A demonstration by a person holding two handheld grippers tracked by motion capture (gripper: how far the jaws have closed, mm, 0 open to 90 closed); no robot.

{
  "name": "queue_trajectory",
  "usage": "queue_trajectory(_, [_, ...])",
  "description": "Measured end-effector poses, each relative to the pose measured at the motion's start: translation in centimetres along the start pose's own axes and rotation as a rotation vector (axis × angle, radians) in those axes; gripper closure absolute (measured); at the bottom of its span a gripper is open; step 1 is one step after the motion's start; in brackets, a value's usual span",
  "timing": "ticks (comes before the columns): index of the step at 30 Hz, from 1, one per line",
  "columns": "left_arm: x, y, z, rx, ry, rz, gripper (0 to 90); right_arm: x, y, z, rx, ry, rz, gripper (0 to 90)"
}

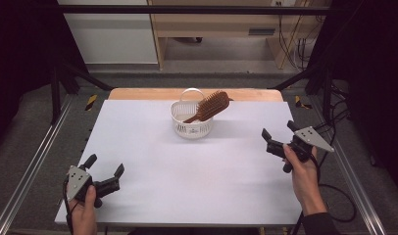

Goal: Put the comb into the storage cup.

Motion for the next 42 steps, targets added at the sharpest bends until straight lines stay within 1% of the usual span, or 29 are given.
queue_trajectory(9, [0.0, 0.0, 0.1, 0.001, -0.003, -0.002, 0.7, 0.7, 1.2, -0.6, 0.003, 0.004, -0.006, 2.8])
queue_trajectory(23, [-0.1, 0.1, 0.2, -0.002, 0.001, -0.008, 0.7, 3.0, 3.1, -1.3, 0.006, -0.002, -0.013, 2.7])
queue_trajectory(26, [-0.1, 0.2, 0.2, 0.009, 0.013, -0.012, 0.7, 3.4, 3.3, -1.3, 0.006, 0.001, -0.012, 2.7])
queue_trajectory(28, [-0.1, 0.2, 0.3, 0.012, 0.012, -0.016, 0.7, 3.7, 3.5, -1.3, 0.007, 0.001, -0.009, 2.7])
queue_trajectory(32, [-0.2, 0.3, 0.1, 0.024, 0.007, -0.025, 0.6, 4.3, 3.7, -1.2, 0.0, -0.005, -0.018, 2.9])
queue_trajectory(35, [-0.2, 0.3, -0.1, 0.039, 0.0, -0.028, 0.6, 4.7, 3.7, -0.9, -0.008, 0.006, -0.018, 3.0])
queue_trajectory(39, [-0.3, 0.4, -0.3, 0.047, -0.007, -0.034, 0.6, 5.2, 3.7, -0.5, -0.018, 0.015, -0.011, 3.1])
queue_trajectory(42, [-0.3, 0.4, -0.3, 0.051, 0.002, -0.033, 0.5, 5.5, 3.7, -0.1, -0.021, 0.027, -0.009, 3.1])
Point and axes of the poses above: each handheld gripper's, and its own axes: y roughly backward along the jaws, x roughly out of its underside, z roughly to its left, the point moved 6 cm from there along -y, roughly forward along the jaws, and after that the axes turned 8 degrees about z, right-handed, at the moved point
